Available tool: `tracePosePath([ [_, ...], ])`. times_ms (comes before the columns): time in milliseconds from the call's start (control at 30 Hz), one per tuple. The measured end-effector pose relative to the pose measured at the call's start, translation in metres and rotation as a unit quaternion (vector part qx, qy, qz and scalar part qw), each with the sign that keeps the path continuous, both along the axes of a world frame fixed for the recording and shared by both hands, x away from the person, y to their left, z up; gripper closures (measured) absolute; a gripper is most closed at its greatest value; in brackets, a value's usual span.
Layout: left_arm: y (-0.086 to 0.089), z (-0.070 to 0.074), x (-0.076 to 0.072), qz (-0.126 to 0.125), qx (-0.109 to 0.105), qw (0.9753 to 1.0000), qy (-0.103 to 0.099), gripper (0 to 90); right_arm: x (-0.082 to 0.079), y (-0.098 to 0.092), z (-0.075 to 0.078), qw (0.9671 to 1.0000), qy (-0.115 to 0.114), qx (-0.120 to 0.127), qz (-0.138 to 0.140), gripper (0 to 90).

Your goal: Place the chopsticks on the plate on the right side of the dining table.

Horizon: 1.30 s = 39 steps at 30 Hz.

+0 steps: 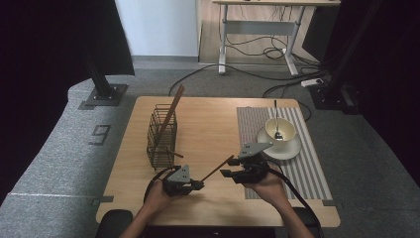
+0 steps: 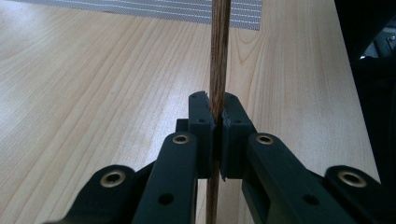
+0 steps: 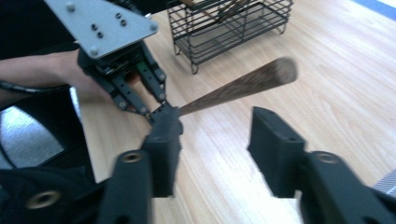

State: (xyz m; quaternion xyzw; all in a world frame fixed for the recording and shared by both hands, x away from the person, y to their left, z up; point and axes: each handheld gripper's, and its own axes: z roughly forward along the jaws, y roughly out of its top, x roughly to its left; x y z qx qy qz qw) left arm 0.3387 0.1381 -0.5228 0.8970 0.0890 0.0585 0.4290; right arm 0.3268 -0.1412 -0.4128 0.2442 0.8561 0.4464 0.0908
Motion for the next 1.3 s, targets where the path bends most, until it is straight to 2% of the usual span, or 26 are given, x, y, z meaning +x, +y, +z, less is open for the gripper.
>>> tracePosePath([
  [200,-0.003,-0.002,0.0,-0.007,0.011,0.9999,0.006,85.0,0.003,0.001,0.002,0.9996,-0.013,0.024,-0.012,30.7],
  [300,-0.004,-0.002,0.0,-0.01,0.016,0.9998,0.009,85.0,0.005,0.003,0.002,0.9992,-0.024,0.021,-0.025,22.5],
  [467,-0.005,-0.003,0.0,-0.01,0.02,0.9997,0.013,85.0,0.009,0.007,0.002,0.9975,-0.036,0.017,-0.059,15.9],
  [633,-0.005,-0.003,0.0,-0.01,0.02,0.9997,0.013,85.0,0.011,0.015,0.003,0.9962,-0.054,0.003,-0.069,15.6],
  [967,0.002,-0.001,0.003,0.0,0.005,0.9998,0.02,85.0,0.021,0.013,-0.004,0.9938,-0.057,-0.032,-0.09,16.0],
  [1167,0.003,-0.001,0.004,0.007,0.005,0.9998,0.019,84.9,0.027,0.007,-0.012,0.993,-0.046,-0.041,-0.101,16.2],
  [1300,0.005,0.0,0.004,0.008,0.002,0.9999,0.015,84.9,0.033,-0.001,-0.022,0.9908,-0.039,-0.057,-0.117,16.4],
])
